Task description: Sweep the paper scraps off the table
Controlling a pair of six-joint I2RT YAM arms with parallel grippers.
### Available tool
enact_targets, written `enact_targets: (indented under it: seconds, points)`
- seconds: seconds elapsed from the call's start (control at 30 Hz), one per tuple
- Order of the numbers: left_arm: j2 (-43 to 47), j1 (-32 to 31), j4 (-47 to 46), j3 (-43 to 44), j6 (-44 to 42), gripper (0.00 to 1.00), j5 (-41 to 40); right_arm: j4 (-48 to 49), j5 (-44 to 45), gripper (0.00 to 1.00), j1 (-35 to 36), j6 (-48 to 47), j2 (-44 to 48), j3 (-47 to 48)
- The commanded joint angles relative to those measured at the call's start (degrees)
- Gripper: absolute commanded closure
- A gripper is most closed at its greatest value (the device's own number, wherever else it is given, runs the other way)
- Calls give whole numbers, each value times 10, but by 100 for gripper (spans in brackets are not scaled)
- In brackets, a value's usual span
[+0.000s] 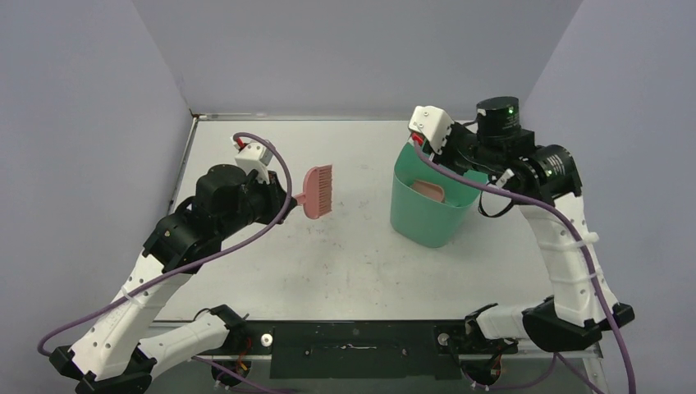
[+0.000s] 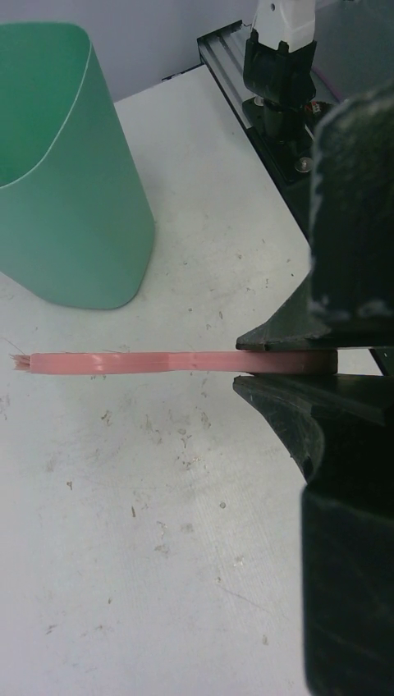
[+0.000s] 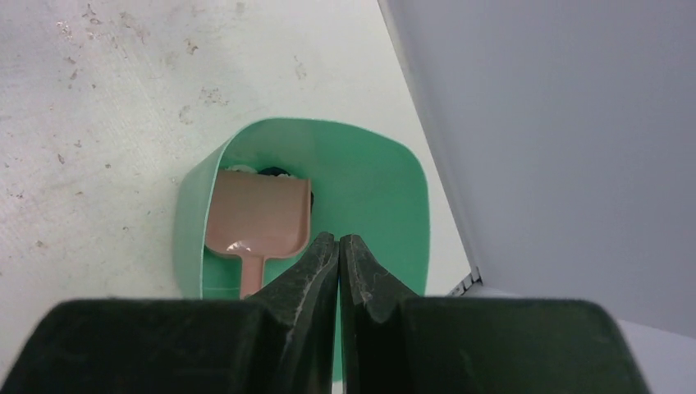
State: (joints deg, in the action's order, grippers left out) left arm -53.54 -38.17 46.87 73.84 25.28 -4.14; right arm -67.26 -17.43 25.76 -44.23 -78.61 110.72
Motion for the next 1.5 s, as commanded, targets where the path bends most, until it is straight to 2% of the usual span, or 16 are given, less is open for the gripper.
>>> enact_targets:
  seconds: [0.0, 0.17, 0.23, 0.33, 0.53, 0.67, 0.77, 0.83, 0.9, 1.0, 1.07, 1.13, 1.27, 1.47]
  points:
    - [2, -2, -6, 28, -1, 100, -7, 28, 40, 95, -7, 23, 30, -59]
    - [4, -2, -4, 25, 11, 97, 2, 48, 102, 90, -23, 47, 36, -84]
    - [6, -2, -7, 14, 20, 97, 4, 38, 104, 77, -44, 59, 27, -73]
    - [13, -1, -29, -33, 42, 97, -1, -12, 85, 69, -58, 68, -3, -48]
    - [89, -3, -172, -157, 114, 100, 41, -58, 95, 67, -65, 70, -49, -73]
    - [149, -3, -243, -210, 142, 100, 41, -55, 101, 60, -71, 75, -35, -104]
    - [146, -2, -209, -208, 158, 100, -23, -30, 98, 52, -78, 88, 0, -113]
    - [130, 1, -198, -231, 178, 100, -49, -28, 96, 51, -80, 102, 15, -112]
    - [117, 5, -251, -290, 214, 100, -4, -18, 98, 50, -83, 123, 34, -118]
    - [118, 4, -417, -406, 305, 100, 79, -9, 99, 48, -94, 130, 54, -135]
    - [131, 1, -513, -474, 369, 100, 87, -7, 108, 47, -100, 134, 61, -138]
    - [149, 0, -549, -522, 407, 100, 78, 0, 124, 47, -104, 141, 66, -139]
    - [180, 1, -535, -561, 429, 100, 61, 21, 150, 43, -121, 155, 76, -139]
    - [184, 1, -424, -564, 438, 98, 70, 51, 210, 38, -153, 183, 67, -140]
